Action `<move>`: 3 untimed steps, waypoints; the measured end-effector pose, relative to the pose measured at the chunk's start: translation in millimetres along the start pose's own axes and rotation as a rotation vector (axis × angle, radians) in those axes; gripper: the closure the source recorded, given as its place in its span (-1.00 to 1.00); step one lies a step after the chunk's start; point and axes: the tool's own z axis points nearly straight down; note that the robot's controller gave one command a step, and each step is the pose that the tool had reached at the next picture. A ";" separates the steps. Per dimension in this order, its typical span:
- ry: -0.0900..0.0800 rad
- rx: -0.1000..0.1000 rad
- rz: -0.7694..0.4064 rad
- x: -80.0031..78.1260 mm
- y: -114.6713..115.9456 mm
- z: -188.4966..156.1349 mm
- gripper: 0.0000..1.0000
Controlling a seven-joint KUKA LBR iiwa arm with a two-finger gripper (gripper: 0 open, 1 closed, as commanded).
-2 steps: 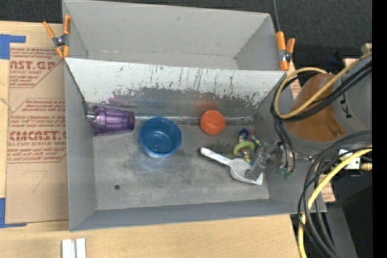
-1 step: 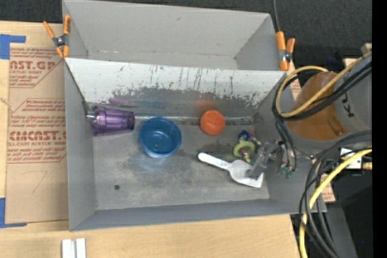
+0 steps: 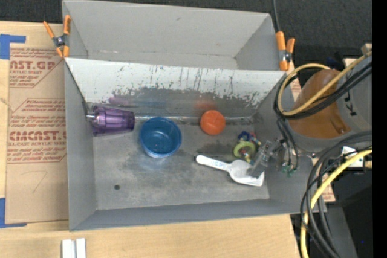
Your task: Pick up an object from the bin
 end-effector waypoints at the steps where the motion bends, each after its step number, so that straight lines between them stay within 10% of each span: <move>1: 0.004 0.001 0.000 1.2 0.0 -13.5 1.00; 3: 0.001 -0.001 -0.001 0.7 0.4 -32.1 1.00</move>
Offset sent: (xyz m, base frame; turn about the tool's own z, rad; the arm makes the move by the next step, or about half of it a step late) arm -0.0006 0.0001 0.0421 -0.0001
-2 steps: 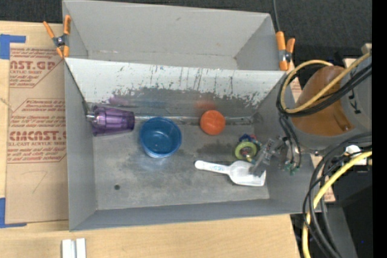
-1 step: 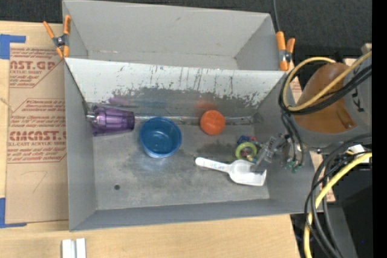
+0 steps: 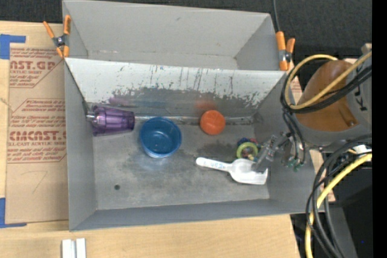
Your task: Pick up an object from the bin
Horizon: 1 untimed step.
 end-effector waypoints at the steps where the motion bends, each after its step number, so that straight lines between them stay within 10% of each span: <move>1: 0.003 0.001 0.000 0.7 0.0 -9.0 1.00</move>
Offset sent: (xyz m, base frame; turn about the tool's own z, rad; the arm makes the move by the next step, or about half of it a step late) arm -0.0001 0.0004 0.0194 0.0000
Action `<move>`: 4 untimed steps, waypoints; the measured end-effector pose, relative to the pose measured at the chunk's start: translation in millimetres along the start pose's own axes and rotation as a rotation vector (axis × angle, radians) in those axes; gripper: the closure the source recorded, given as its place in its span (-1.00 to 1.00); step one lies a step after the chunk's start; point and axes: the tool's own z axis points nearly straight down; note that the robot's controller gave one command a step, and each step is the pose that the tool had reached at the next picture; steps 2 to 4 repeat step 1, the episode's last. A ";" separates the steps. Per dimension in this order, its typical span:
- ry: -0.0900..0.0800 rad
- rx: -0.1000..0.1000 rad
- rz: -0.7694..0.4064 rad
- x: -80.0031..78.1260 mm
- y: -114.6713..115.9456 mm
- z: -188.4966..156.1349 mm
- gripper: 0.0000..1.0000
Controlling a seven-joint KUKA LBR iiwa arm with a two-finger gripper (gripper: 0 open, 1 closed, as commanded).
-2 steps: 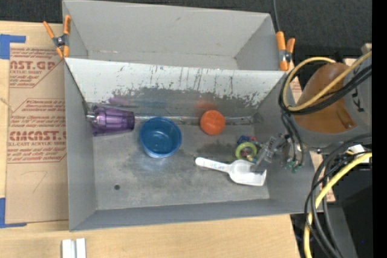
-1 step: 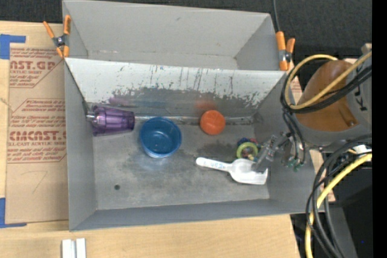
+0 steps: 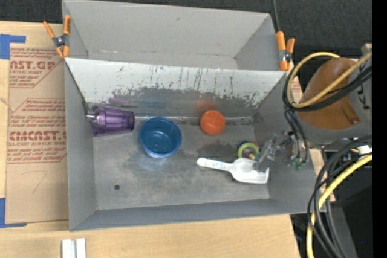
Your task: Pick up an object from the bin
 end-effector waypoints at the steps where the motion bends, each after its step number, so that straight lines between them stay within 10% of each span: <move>1: 0.000 0.000 0.000 0.2 0.1 -15.1 1.00; 4: 0.000 0.000 0.000 0.2 0.1 -15.1 1.00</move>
Offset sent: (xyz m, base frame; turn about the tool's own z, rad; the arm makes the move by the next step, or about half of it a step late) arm -0.0003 0.0001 0.0241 0.0000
